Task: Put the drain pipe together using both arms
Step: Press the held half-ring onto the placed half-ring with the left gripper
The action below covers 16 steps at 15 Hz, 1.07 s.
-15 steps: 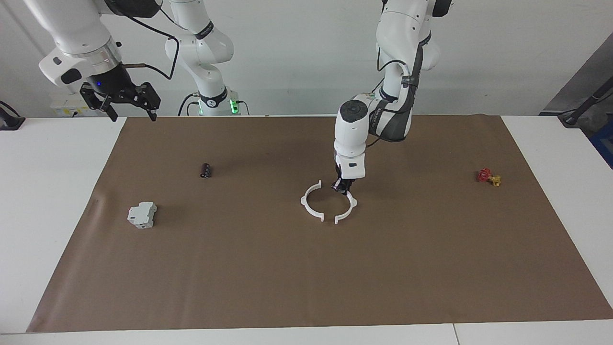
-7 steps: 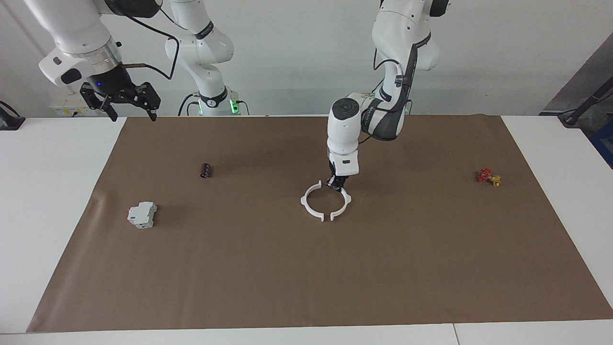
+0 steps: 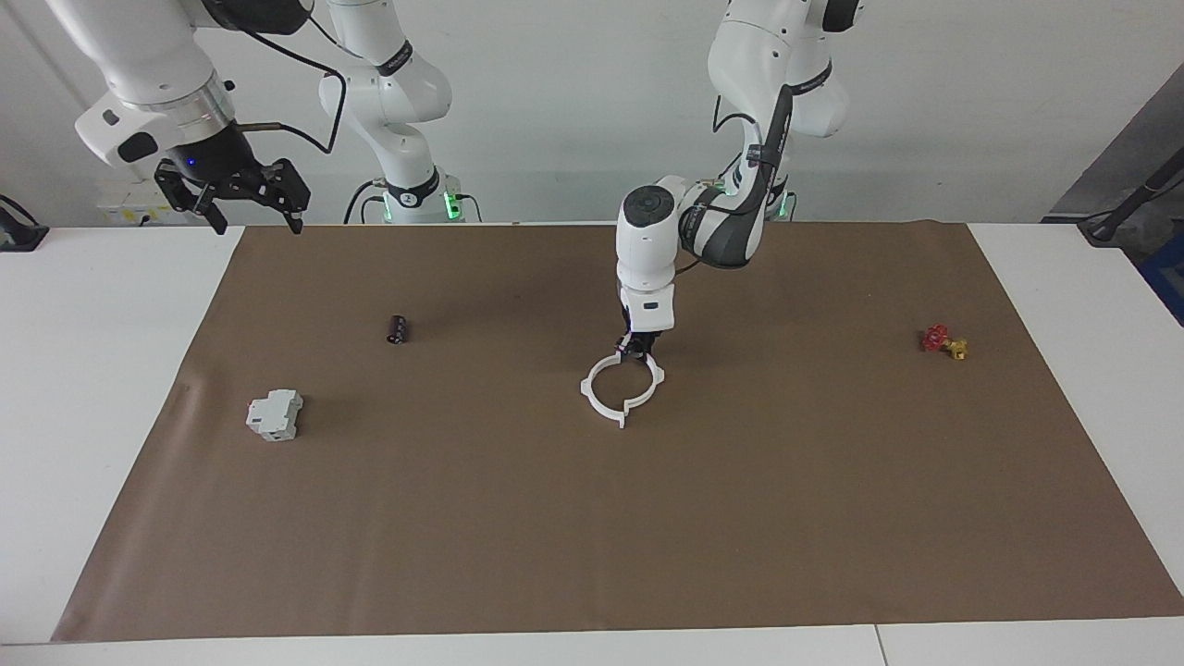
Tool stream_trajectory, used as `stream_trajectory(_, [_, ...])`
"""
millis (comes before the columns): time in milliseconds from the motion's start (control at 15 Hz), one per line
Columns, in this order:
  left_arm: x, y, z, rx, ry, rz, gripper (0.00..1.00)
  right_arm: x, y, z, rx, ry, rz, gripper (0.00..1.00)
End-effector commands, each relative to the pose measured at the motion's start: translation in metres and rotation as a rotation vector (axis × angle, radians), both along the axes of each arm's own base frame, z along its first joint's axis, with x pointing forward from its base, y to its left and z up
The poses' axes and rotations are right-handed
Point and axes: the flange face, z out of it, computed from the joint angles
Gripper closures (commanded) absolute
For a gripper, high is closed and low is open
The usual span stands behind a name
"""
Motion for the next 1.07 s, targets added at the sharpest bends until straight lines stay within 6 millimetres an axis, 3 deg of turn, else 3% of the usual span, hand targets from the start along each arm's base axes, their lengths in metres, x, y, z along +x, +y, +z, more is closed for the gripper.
stream_trajectory(0, [-0.009, 0.007, -0.002, -0.005, -0.028, 0.003, 1.0, -0.003, 0.0, 0.002, 0.023, 0.003, -0.008, 0.0])
stream_trajectory(668, [0.009, 0.016, 0.001, -0.039, -0.065, 0.046, 1.0, -0.003, 0.0, 0.002, 0.023, 0.003, -0.008, 0.0])
stream_trajectory(1003, [0.014, 0.009, -0.008, -0.049, -0.072, 0.085, 1.0, -0.003, 0.0, 0.002, 0.023, 0.003, -0.008, 0.0])
